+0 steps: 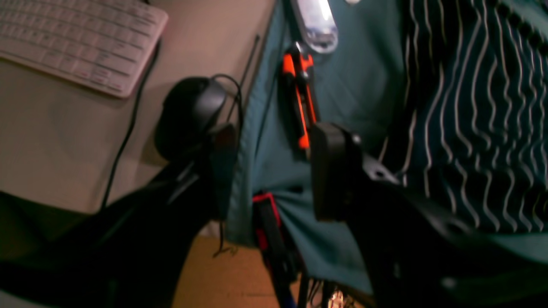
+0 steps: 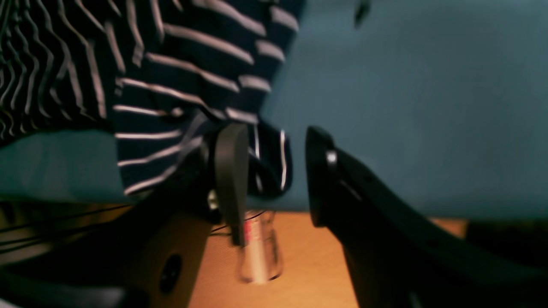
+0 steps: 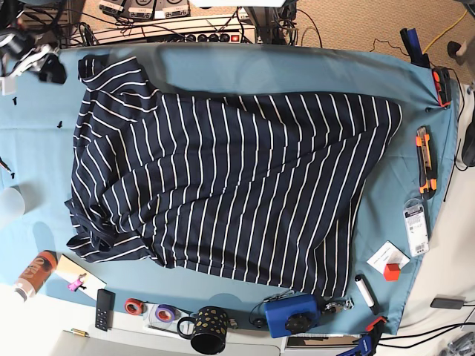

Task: Layout the t-shirt on the table in an organized manner, then fold the t-shirt properly
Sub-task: 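Release the shirt edge with the left gripper and raise it, then grasp the shirt's two hem corners with the left and right grippers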

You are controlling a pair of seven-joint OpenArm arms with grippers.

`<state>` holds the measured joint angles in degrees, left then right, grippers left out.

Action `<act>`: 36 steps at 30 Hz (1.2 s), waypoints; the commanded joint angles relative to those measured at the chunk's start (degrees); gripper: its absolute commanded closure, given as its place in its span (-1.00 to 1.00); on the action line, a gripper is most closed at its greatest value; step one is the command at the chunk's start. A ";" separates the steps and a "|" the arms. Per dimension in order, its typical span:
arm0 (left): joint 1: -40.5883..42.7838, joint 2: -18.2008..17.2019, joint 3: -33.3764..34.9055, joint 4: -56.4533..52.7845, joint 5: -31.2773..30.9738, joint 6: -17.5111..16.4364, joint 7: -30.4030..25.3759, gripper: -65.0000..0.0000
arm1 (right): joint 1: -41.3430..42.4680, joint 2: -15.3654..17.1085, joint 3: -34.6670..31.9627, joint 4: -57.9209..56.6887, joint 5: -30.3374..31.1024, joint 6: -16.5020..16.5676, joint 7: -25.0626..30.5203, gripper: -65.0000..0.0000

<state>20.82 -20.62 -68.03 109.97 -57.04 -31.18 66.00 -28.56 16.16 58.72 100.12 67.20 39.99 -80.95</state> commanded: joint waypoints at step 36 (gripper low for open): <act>3.80 2.99 11.50 0.74 -8.28 -4.00 5.95 0.09 | -1.11 0.37 -8.55 -2.32 3.69 0.01 0.95 1.00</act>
<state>24.51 -16.58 -55.92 109.95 -64.07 -34.87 73.03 -29.65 15.25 49.65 96.84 69.19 39.90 -81.06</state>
